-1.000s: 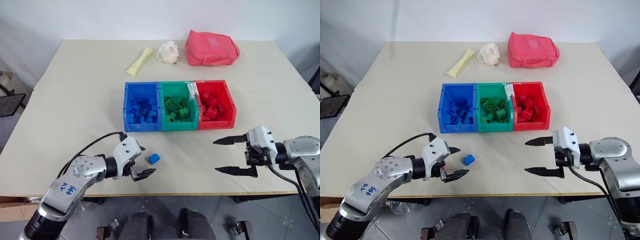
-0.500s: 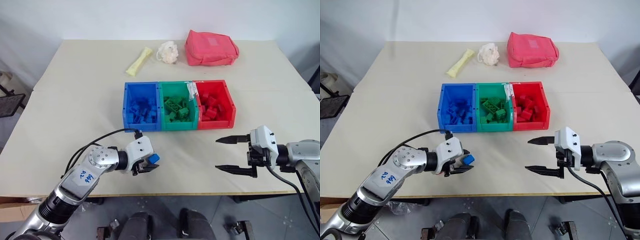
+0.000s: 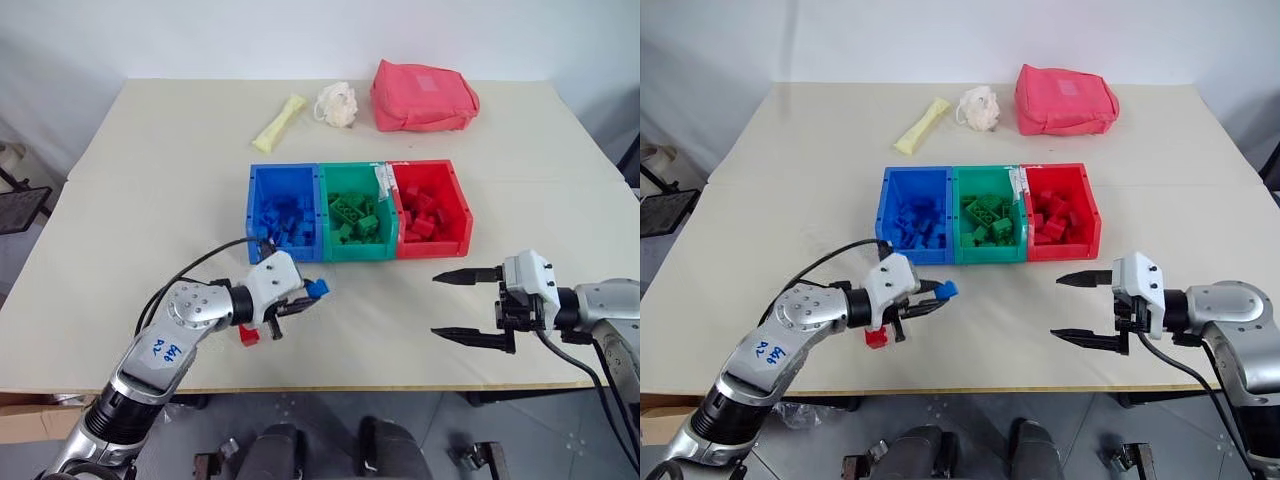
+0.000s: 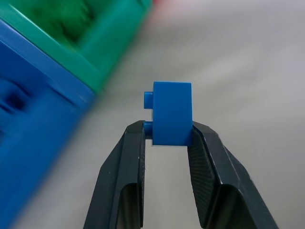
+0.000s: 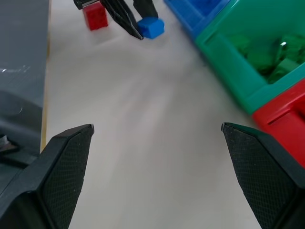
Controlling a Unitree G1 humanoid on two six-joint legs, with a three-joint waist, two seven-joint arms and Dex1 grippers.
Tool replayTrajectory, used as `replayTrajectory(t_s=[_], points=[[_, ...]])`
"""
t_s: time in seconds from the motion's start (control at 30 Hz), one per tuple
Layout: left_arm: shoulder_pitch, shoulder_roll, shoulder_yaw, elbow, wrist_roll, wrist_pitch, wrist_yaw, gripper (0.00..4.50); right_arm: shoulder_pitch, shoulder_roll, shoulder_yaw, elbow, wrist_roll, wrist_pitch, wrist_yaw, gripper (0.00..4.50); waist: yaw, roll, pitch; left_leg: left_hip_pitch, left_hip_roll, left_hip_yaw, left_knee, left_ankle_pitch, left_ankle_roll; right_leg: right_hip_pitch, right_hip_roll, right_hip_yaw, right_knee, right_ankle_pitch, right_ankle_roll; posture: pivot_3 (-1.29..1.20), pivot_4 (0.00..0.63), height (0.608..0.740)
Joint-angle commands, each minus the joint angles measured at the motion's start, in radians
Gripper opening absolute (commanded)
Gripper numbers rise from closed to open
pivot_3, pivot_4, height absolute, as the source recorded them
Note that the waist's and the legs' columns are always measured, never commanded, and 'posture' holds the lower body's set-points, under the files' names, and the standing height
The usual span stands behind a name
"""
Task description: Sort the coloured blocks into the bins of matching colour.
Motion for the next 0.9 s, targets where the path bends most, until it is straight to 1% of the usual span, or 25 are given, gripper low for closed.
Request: replayTrajectory(t_s=[0.03, 0.07, 0.17, 0.4, 0.43, 0.63, 0.73, 0.77, 0.9], points=[[-0.071, -0.032, 0.104, -0.027, -0.046, -0.03, 0.033, 0.9, -0.026, 0.017, -0.062, -0.001, 0.05, 0.023, -0.041, 4.5, 0.001, 0.0, 0.0, 0.0, 0.0, 0.0, 0.0, 0.0, 0.0, 0.0, 0.0, 0.0, 0.0, 0.0, 0.0, 0.0, 0.15, 0.74], [-0.085, -0.035, 0.113, -0.014, -0.045, -0.031, 0.037, 0.9, -0.027, 0.019, -0.064, -0.002, 0.053, 0.026, -0.043, 4.5, 0.001, 0.0, 0.0, 0.0, 0.0, 0.0, 0.001, 0.0, 0.0, 0.0, 0.0, 0.0, 0.0, 0.0, 0.0, 0.0, 0.15, 0.74], [-0.171, -0.044, 0.132, 0.114, 0.0, -0.101, 0.061, 0.9, -0.051, 0.029, -0.069, 0.009, 0.05, 0.027, -0.066, 4.5, 0.0, 0.0, 0.0, 0.0, -0.001, 0.0, 0.0, 0.0, 0.0, 0.0, 0.0, 0.0, 0.001, 0.0, 0.0, 0.0, 0.15, 0.74], [-0.285, -0.053, 0.109, 0.336, 0.089, -0.21, 0.097, 0.9, -0.055, 0.04, -0.074, -0.008, 0.049, 0.028, -0.104, 4.5, 0.001, 0.0, 0.0, 0.0, -0.001, 0.001, 0.0, 0.0, 0.0, -0.001, 0.001, -0.008, 0.002, 0.0, 0.001, 0.0, 0.15, 0.74], [-0.293, -0.062, 0.109, 0.354, 0.094, -0.231, 0.098, 1.62, -0.05, 0.04, -0.074, -0.013, 0.048, 0.028, -0.108, 4.5, 0.002, 0.0, 0.0, 0.0, -0.002, 0.001, 0.0, 0.0, 0.001, -0.001, 0.001, -0.009, 0.002, 0.0, 0.001, 0.0, 0.15, 0.74], [-0.306, -0.082, 0.105, 0.369, 0.078, -0.243, 0.054, 3.41, -0.045, 0.038, -0.077, -0.018, 0.048, 0.028, -0.119, 4.5, 0.002, 0.0, 0.0, -0.001, -0.002, 0.001, 0.0, 0.0, 0.001, -0.001, 0.0, -0.009, 0.002, 0.001, 0.002, 0.0, 0.15, 0.74], [-0.284, -0.061, 0.122, 0.35, 0.059, -0.239, 0.021, 4.35, -0.052, 0.034, -0.074, -0.007, 0.045, 0.025, -0.116, 4.5, -0.001, 0.0, 0.0, -0.001, -0.002, 0.001, 0.0, 0.0, 0.001, -0.001, 0.0, -0.009, 0.002, 0.001, 0.002, 0.0, 0.15, 0.74], [-0.277, -0.055, 0.127, 0.346, 0.056, -0.24, 0.013, 4.45, -0.054, 0.033, -0.073, -0.005, 0.044, 0.025, -0.115, 4.5, -0.001, 0.0, 0.0, 0.0, -0.002, 0.001, 0.0, 0.0, 0.001, -0.001, 0.0, -0.009, 0.002, 0.001, 0.002, 0.0, 0.15, 0.74], [-0.247, -0.026, 0.165, 0.322, 0.031, -0.23, -0.012, 4.45, -0.082, 0.029, -0.059, 0.021, 0.037, 0.019, -0.098, 4.5, -0.002, 0.0, 0.0, 0.0, -0.002, 0.001, 0.0, 0.0, 0.001, -0.001, 0.0, -0.009, 0.002, 0.001, 0.002, 0.0, 0.15, 0.74]])
